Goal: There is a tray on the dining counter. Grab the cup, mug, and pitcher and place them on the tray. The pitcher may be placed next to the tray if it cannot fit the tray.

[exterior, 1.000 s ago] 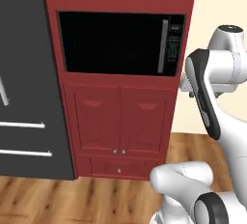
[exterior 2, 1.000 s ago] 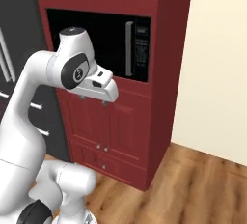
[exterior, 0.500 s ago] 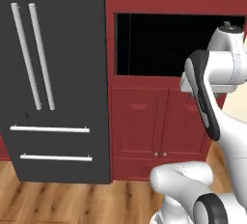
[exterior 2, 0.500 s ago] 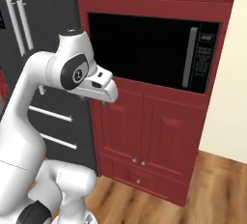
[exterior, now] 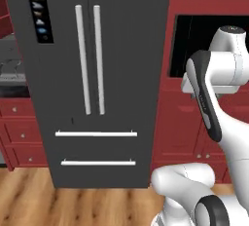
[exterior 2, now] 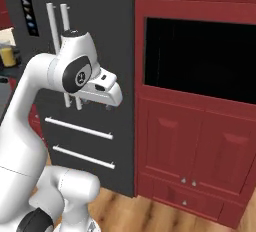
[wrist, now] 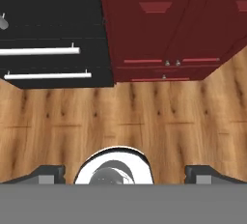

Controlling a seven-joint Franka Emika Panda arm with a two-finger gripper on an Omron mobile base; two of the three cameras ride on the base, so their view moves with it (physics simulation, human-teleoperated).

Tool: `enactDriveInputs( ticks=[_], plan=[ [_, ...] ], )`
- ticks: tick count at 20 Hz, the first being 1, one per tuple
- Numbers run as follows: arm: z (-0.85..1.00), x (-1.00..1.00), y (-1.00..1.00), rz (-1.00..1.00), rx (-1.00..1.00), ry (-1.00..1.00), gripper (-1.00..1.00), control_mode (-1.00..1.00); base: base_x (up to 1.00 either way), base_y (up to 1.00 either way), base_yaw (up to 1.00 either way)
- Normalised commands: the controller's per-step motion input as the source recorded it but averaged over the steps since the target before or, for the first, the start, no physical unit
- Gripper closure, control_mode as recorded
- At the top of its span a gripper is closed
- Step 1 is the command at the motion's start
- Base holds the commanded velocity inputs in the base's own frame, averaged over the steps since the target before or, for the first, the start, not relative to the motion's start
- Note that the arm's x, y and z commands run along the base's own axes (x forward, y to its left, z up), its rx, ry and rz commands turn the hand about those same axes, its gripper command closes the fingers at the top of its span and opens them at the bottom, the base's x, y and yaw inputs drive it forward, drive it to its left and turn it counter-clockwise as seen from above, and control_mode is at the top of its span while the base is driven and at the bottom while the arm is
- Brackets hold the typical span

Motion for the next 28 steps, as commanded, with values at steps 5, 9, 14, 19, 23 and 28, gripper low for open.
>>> enactDriveInputs(
  ticks=[5, 9, 14, 19, 23, 28],
  plan=[
    [0.0, 0.0, 0.0, 0.0, 0.0, 0.0, -1.0, 1.0, 0.38, 1.0, -0.09],
    [0.0, 0.0, 0.0, 0.0, 0.0, 0.0, -1.0, 1.0, 0.34, 0.96, -0.09],
    [0.0, 0.0, 0.0, 0.0, 0.0, 0.0, -1.0, 1.0, 0.34, 0.83, -0.08],
    [0.0, 0.0, 0.0, 0.0, 0.0, 0.0, -1.0, 1.0, 0.3, 0.81, -0.08],
    [0.0, 0.0, 0.0, 0.0, 0.0, 0.0, -1.0, 1.0, 0.29, 0.72, -0.05],
    [0.0, 0.0, 0.0, 0.0, 0.0, 0.0, -1.0, 1.0, 0.31, 0.71, -0.06]
  ],
)
